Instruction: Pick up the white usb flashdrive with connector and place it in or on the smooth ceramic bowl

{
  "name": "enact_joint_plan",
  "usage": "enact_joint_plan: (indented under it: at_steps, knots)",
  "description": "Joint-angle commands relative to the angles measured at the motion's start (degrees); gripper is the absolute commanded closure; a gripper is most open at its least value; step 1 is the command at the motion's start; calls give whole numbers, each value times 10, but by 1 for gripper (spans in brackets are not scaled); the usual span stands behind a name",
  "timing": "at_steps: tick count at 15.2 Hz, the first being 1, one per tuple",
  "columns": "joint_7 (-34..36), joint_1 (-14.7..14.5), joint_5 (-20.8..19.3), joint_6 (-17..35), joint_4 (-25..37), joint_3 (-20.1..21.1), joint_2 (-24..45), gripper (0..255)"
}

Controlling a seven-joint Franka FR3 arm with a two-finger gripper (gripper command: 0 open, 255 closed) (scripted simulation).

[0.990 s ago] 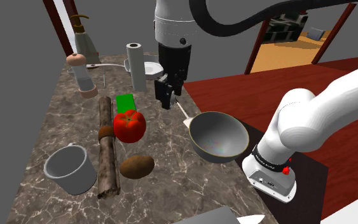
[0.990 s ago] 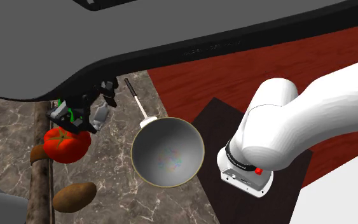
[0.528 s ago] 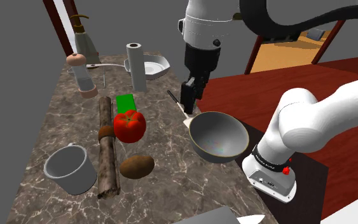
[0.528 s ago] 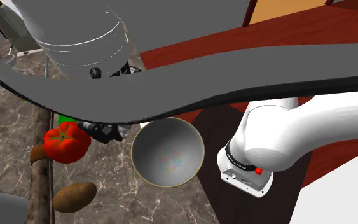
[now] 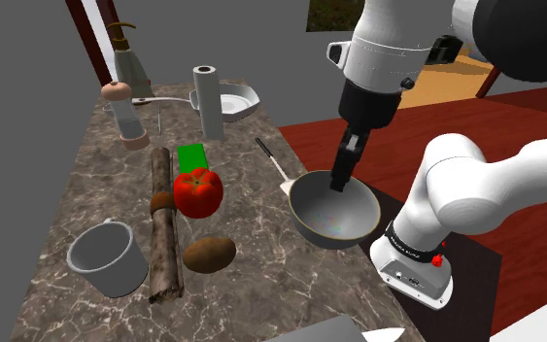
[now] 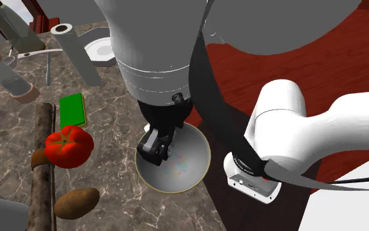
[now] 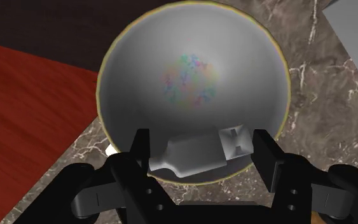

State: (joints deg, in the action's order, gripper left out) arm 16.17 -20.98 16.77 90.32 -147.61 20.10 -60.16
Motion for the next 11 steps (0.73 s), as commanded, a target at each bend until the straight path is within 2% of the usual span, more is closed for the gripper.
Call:
enact_joint_plan:
  at_steps: [1,11]
  knots:
    - [1,-4,4,7,-17,3,-9,255]
    - [-2,-18,32,80,-103,30,-22,255]
